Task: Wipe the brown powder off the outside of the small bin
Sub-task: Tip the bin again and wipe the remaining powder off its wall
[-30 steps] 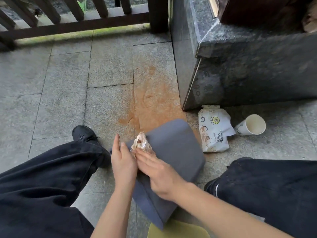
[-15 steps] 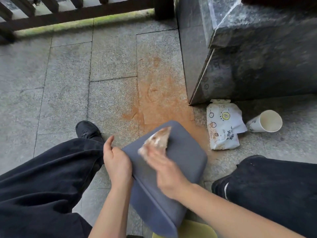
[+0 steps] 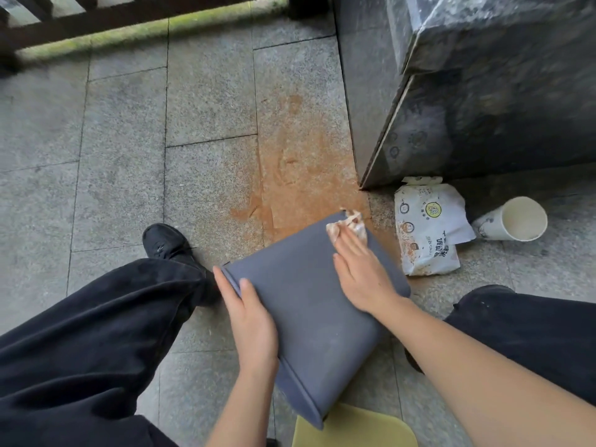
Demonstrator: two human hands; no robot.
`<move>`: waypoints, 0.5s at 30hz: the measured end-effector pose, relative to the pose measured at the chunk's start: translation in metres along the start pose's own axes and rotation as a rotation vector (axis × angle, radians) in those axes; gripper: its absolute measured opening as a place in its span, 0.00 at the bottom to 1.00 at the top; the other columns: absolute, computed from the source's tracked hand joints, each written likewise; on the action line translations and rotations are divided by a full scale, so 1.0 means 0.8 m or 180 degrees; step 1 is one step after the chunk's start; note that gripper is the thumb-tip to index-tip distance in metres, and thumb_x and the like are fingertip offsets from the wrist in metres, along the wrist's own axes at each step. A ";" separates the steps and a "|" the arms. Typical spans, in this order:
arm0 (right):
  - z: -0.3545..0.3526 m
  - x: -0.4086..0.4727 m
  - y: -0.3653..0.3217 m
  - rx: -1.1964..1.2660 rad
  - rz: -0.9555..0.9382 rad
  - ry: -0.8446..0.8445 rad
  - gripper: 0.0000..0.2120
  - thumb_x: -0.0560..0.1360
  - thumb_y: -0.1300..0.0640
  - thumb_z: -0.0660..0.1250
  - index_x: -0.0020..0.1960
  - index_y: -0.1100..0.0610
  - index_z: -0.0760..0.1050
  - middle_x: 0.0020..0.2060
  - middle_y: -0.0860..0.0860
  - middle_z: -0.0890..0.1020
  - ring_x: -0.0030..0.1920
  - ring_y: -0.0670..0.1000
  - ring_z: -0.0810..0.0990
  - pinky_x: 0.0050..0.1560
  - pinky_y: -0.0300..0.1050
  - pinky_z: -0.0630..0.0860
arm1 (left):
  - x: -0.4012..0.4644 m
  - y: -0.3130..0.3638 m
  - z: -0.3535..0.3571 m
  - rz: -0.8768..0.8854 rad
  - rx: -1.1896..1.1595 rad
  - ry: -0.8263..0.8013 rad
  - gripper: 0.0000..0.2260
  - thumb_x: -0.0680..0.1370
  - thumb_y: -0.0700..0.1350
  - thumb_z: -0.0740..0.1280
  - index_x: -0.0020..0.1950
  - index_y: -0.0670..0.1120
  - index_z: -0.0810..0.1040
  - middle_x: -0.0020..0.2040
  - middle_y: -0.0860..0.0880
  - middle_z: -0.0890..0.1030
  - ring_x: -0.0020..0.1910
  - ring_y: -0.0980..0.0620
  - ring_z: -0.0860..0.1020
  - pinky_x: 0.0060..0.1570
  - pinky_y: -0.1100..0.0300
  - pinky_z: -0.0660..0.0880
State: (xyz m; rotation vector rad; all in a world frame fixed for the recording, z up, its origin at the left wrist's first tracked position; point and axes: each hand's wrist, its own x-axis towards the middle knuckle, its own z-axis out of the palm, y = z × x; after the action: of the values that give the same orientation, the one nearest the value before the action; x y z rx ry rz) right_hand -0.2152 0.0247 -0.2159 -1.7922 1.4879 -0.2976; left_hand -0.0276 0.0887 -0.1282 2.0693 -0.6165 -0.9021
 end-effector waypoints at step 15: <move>-0.009 -0.115 -0.097 0.0361 -0.1291 -0.0610 0.26 0.83 0.58 0.51 0.80 0.55 0.54 0.79 0.50 0.58 0.80 0.47 0.51 0.78 0.42 0.47 | 0.047 0.027 -0.002 0.0183 -0.0172 0.0131 0.25 0.84 0.49 0.55 0.81 0.58 0.53 0.77 0.61 0.58 0.74 0.62 0.61 0.71 0.66 0.59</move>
State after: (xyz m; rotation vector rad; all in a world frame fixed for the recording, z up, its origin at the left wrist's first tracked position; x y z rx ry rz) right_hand -0.1895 0.1076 -0.1321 -1.9606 0.9507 -0.3896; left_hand -0.0055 0.0519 -0.1248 2.0070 -0.6199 -0.8325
